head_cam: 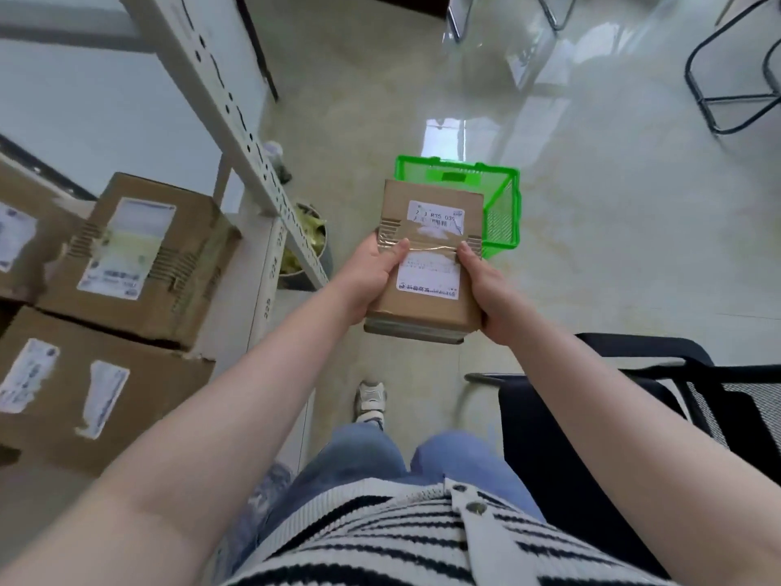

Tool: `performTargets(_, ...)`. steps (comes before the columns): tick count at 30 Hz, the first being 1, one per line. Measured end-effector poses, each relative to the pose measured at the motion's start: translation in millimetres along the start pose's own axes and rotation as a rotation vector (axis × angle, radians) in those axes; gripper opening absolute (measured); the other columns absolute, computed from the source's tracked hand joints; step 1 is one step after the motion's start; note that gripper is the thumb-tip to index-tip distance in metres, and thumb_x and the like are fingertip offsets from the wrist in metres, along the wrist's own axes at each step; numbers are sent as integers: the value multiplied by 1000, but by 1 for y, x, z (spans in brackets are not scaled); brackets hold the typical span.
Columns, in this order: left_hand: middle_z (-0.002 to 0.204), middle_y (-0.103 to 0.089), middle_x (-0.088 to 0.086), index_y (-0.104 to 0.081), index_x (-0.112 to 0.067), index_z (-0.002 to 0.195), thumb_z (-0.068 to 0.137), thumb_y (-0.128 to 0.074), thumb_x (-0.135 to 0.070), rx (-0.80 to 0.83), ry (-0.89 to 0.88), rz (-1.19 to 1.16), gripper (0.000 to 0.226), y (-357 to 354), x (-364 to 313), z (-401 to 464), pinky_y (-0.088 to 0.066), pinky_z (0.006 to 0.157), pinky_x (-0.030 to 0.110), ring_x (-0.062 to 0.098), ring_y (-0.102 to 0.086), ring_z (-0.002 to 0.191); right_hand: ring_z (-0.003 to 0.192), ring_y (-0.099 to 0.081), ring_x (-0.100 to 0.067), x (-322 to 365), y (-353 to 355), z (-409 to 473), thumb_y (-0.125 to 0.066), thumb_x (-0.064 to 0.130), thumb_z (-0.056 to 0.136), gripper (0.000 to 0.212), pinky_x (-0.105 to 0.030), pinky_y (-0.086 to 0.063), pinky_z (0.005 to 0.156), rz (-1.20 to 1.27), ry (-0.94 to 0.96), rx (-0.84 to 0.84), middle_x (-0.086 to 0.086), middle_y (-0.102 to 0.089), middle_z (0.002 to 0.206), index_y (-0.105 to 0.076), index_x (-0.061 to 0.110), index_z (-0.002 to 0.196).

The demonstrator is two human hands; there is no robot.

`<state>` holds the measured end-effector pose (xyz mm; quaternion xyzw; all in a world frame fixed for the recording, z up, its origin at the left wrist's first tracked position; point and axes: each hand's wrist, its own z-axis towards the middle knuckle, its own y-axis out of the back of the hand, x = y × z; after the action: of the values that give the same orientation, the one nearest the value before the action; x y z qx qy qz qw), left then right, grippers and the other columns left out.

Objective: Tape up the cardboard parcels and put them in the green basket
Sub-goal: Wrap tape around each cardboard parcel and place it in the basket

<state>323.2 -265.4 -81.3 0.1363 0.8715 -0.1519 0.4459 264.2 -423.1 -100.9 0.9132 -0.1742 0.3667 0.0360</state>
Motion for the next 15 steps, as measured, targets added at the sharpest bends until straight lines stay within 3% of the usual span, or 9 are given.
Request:
performTargets(3, 95, -69, 2, -54, -12, 120, 103, -51, -20, 11, 19, 6, 20, -8, -31, 52, -56, 55, 22, 7, -70, 68, 104, -68, -20, 36, 10, 40, -46, 54, 97, 45, -34, -55, 81, 29, -6, -37, 0, -69, 119, -55, 26, 132)
performTargets(8, 93, -70, 0, -55, -14, 116, 103, -50, -18, 37, 50, -13, 15, -25, -63, 136, -55, 54, 22, 7, -70, 67, 92, -70, -17, 88, 33, 108, -49, 52, 97, 42, -28, -55, 68, 55, -30, -77, 0, -72, 109, -59, 24, 126)
performTargets(12, 97, -69, 5, -56, -11, 123, 104, -48, -18, 15, 69, -22, 22, -40, -88, 212, -55, 55, 21, 6, -70, 66, 96, -70, -18, 131, 55, 176, -46, 52, 98, 41, -32, -56, 78, 24, -49, -52, 1, -72, 110, -59, 24, 126)
performTargets(15, 101, -68, 7, -55, -12, 125, 104, -47, -18, -23, 91, -29, 23, -51, -109, 268, -55, 55, 21, 6, -70, 67, 87, -71, -13, 166, 72, 229, -46, 53, 98, 39, -28, -54, 71, -4, -74, -17, 7, -75, 96, -61, 25, 120)
